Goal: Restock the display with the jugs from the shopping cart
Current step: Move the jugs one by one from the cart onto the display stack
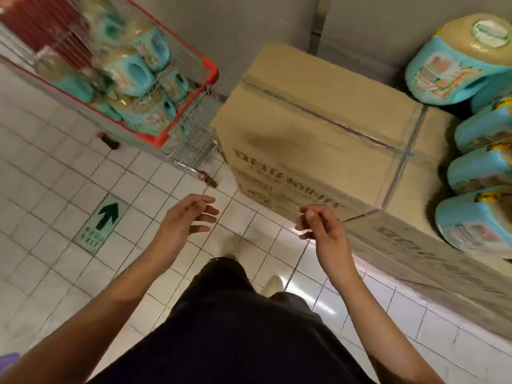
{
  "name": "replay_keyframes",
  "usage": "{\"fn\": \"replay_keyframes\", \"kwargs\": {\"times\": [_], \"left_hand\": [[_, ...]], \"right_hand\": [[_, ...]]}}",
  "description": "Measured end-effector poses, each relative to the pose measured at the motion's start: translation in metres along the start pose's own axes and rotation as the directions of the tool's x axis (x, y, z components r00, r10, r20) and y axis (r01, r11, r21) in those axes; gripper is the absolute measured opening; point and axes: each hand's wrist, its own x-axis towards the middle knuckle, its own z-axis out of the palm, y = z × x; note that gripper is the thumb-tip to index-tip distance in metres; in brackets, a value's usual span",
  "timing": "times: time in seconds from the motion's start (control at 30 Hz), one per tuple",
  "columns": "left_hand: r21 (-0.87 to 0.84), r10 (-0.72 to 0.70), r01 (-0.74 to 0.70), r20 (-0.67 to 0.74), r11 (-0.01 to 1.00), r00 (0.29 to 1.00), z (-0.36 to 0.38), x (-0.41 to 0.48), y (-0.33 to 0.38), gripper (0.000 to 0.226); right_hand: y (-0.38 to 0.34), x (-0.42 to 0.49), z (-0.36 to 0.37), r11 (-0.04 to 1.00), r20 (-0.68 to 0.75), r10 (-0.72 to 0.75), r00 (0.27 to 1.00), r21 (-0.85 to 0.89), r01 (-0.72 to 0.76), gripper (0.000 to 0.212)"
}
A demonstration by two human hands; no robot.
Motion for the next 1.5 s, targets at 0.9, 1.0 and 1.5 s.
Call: {"fn": "replay_keyframes", "kwargs": {"times": [0.9, 1.0, 1.5], "left_hand": [[-0.303, -0.087, -0.099, -0.545, 0.948, 0.834, -0.490, -0.033, -0.058, 0.029], [-0.297, -0.030, -0.149, -0.524, 0.943, 0.851, -0.532, 0.017, -0.032, 0.036], [-0.273, -0.071, -0.058, -0.439, 0.960, 0.896, -0.724, 0.218, 0.040, 0.024]], "right_hand": [[-0.080, 0.095, 0.559, 0.951, 0.598, 0.026, 0.801, -0.262, 0.165, 0.022], [-0.092, 0.130, 0.594, 0.950, 0.582, 0.015, 0.813, -0.262, 0.170, 0.022], [-0.191, 0.350, 0.839, 0.954, 0.567, 0.007, 0.824, -0.251, 0.164, 0.021]]}}
